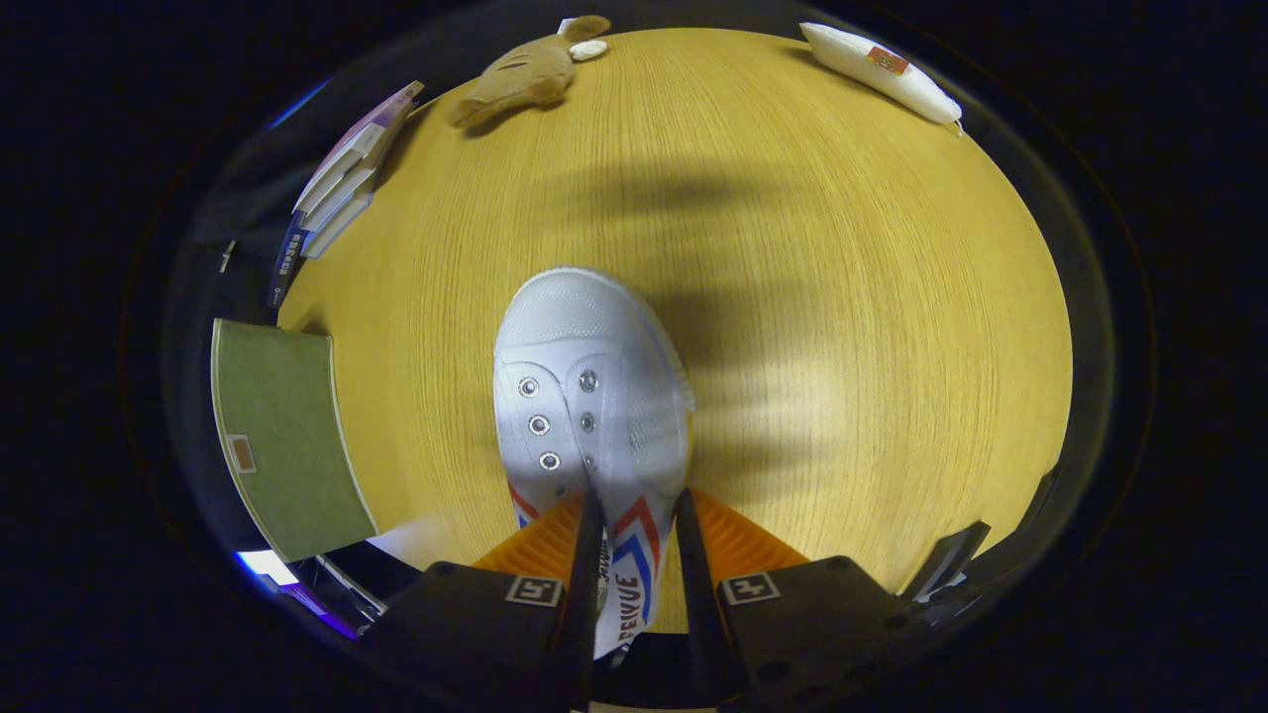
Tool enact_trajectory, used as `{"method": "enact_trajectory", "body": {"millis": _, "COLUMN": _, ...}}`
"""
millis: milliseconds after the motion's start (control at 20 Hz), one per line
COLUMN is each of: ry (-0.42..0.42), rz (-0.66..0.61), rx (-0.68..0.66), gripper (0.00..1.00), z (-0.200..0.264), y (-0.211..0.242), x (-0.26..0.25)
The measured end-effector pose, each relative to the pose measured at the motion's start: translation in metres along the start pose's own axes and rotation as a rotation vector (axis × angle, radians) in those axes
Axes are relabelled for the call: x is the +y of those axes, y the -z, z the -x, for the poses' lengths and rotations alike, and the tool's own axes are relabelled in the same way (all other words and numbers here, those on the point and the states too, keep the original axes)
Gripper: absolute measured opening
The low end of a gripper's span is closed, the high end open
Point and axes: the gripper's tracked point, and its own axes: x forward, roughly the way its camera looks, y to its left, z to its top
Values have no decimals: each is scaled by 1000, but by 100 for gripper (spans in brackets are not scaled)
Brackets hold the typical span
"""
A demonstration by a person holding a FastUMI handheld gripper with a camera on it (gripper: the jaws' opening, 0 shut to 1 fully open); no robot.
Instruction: Open the storage box then place both shoes into the box .Put the left shoe in first, then the right shoe, with the right side of both shoes facing outward in a uniform manner.
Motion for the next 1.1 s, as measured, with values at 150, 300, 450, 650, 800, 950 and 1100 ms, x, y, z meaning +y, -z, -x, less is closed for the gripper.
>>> {"method": "enact_trajectory", "body": {"millis": 150, "ry": -34, "rz": -27, "rx": -4, "gripper": 27, "z": 8, "y": 3, "x": 1}}
{"method": "enact_trajectory", "body": {"millis": 300, "ry": -61, "rz": -54, "rx": -19, "gripper": 27, "z": 20, "y": 4, "x": 9}}
{"method": "enact_trajectory", "body": {"millis": 450, "ry": -124, "rz": -107, "rx": -56, "gripper": 26, "z": 44, "y": 1, "x": 30}}
{"method": "enact_trajectory", "body": {"millis": 650, "ry": -220, "rz": -142, "rx": -111, "gripper": 26, "z": 87, "y": -7, "x": 79}}
{"method": "enact_trajectory", "body": {"millis": 800, "ry": -280, "rz": -111, "rx": -149, "gripper": 26, "z": 126, "y": -13, "x": 128}}
{"method": "enact_trajectory", "body": {"millis": 950, "ry": -368, "rz": -83, "rx": -166, "gripper": 26, "z": 160, "y": -17, "x": 191}}
{"method": "enact_trajectory", "body": {"millis": 1100, "ry": -458, "rz": -50, "rx": -146, "gripper": 26, "z": 183, "y": -12, "x": 261}}
